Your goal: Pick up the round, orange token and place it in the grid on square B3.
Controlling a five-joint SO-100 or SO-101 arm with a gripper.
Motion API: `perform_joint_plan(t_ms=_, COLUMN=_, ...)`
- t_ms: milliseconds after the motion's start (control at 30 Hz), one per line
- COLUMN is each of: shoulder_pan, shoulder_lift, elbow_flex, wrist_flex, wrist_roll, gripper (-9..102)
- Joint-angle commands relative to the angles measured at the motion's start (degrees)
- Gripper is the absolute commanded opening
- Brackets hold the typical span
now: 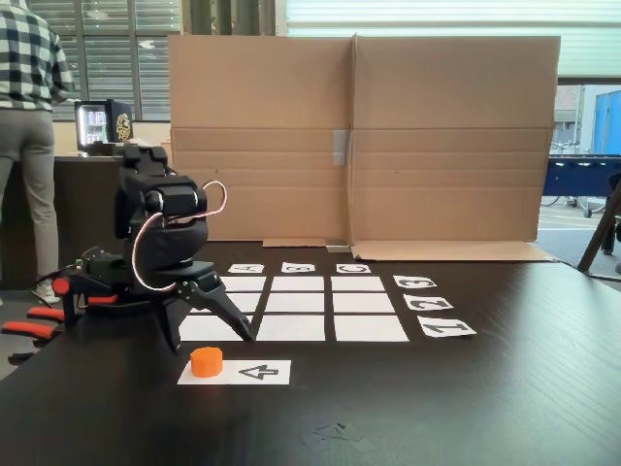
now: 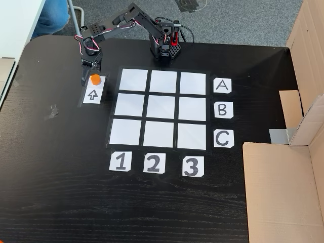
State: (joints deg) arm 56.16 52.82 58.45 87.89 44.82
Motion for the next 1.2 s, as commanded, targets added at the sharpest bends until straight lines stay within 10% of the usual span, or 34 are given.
perform_joint_plan(t_ms=0, shoulder_pan=0.4, shoulder_lift=-0.4, elbow_flex=-3.3, wrist_flex=-0.6, wrist_roll=-0.5, gripper=54)
perform_joint_plan(t_ms=433, shoulder_pan=-1.9, shoulder_lift=-2.0, elbow_flex=-5.4, wrist_flex=-0.3, wrist_roll=-0.6, gripper=49)
perform_joint_plan(t_ms=633, shoulder_pan=-2.4, shoulder_lift=-2.4, elbow_flex=-5.6, wrist_flex=-0.2, wrist_roll=-1.6, gripper=-1)
perform_joint_plan(t_ms=1167, shoulder_pan=-1.0, shoulder_lift=-0.2, elbow_flex=-5.7, wrist_flex=-0.3, wrist_roll=-1.6, gripper=-1)
